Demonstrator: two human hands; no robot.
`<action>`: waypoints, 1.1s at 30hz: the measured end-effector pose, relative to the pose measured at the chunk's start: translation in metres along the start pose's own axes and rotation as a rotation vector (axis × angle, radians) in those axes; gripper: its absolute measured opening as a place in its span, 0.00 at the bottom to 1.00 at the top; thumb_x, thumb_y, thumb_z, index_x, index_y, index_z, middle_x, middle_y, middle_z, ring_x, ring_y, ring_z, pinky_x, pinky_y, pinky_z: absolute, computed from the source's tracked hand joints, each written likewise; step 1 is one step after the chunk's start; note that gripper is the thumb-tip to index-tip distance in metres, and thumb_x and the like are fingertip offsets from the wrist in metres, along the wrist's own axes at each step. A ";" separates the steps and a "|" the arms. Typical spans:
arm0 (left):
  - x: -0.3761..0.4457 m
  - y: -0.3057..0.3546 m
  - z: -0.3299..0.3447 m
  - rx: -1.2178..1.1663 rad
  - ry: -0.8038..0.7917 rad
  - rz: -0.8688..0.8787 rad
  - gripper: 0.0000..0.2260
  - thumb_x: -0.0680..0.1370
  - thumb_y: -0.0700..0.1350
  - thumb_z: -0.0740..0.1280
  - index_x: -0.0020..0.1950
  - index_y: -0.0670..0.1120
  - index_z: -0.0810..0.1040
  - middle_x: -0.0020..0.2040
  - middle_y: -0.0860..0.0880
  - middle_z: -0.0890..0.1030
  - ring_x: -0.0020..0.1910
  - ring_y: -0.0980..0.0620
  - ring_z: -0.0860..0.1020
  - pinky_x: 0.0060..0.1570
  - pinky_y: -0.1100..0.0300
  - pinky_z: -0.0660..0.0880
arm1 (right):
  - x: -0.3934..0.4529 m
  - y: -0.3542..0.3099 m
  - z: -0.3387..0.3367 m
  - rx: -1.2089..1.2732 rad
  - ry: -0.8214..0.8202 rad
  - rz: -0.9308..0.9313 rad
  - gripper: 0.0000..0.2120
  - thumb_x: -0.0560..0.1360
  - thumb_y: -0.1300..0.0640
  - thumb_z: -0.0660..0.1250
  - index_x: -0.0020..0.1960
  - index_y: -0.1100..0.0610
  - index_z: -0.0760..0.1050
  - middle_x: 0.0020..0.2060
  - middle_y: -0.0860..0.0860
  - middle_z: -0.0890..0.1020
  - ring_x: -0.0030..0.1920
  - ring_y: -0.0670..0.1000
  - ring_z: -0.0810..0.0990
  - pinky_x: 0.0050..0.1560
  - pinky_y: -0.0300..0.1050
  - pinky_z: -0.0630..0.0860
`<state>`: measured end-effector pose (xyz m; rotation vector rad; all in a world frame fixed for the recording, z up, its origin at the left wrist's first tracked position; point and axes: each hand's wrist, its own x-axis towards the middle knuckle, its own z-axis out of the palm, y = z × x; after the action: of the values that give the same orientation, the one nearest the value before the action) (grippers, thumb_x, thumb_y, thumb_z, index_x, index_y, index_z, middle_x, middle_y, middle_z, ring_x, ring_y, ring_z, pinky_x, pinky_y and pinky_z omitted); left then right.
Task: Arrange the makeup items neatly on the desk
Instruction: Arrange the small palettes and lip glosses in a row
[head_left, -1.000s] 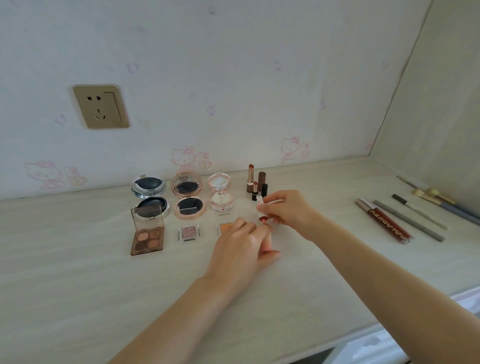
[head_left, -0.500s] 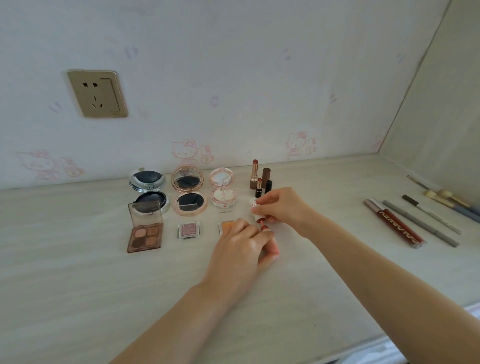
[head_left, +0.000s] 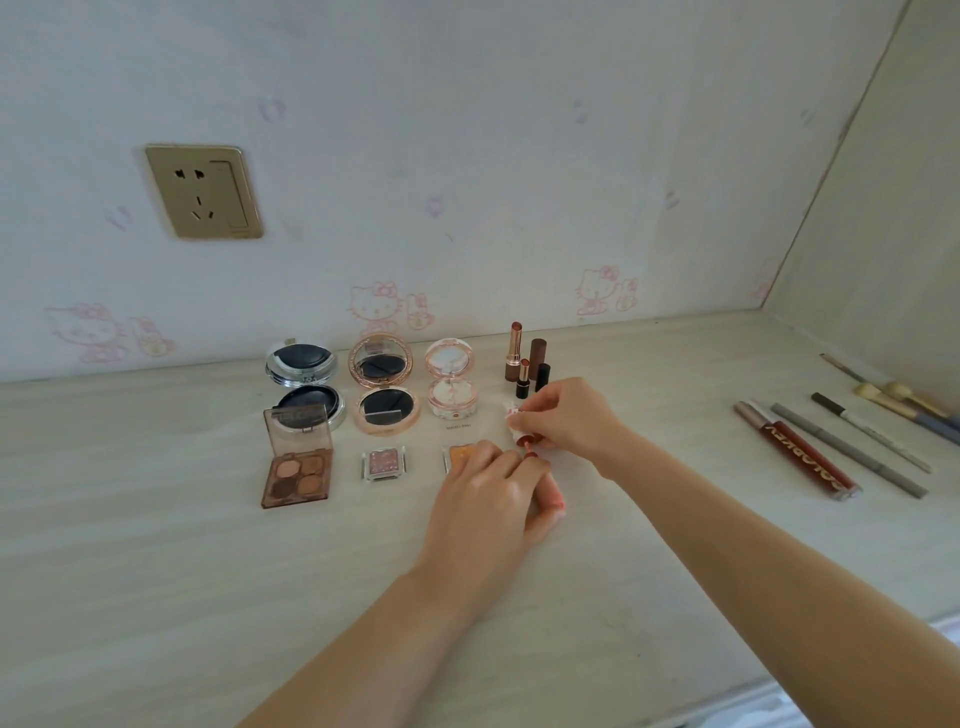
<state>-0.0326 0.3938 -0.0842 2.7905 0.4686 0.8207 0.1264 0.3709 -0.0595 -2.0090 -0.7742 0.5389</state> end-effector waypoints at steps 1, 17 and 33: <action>0.000 0.000 0.001 -0.005 0.010 -0.006 0.07 0.74 0.50 0.66 0.47 0.49 0.80 0.41 0.55 0.80 0.46 0.51 0.74 0.49 0.55 0.72 | 0.000 0.000 0.000 -0.031 0.014 -0.001 0.05 0.68 0.57 0.75 0.40 0.57 0.81 0.36 0.53 0.85 0.43 0.51 0.84 0.51 0.48 0.81; -0.002 -0.001 0.001 -0.041 0.028 0.006 0.11 0.73 0.52 0.70 0.52 0.49 0.81 0.44 0.54 0.81 0.46 0.50 0.76 0.48 0.55 0.75 | -0.012 -0.005 -0.010 -0.144 0.007 -0.059 0.07 0.71 0.55 0.72 0.41 0.59 0.81 0.40 0.57 0.85 0.42 0.52 0.81 0.53 0.51 0.79; 0.008 0.028 -0.002 -0.008 0.050 0.132 0.06 0.75 0.43 0.69 0.51 0.44 0.82 0.46 0.51 0.79 0.49 0.48 0.76 0.44 0.51 0.76 | -0.069 0.052 -0.088 -0.573 0.096 -0.228 0.13 0.78 0.52 0.61 0.61 0.53 0.75 0.56 0.48 0.79 0.55 0.49 0.77 0.52 0.39 0.71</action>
<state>-0.0209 0.3702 -0.0709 2.8234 0.2905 0.9194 0.1490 0.2497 -0.0538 -2.3947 -1.1767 0.0848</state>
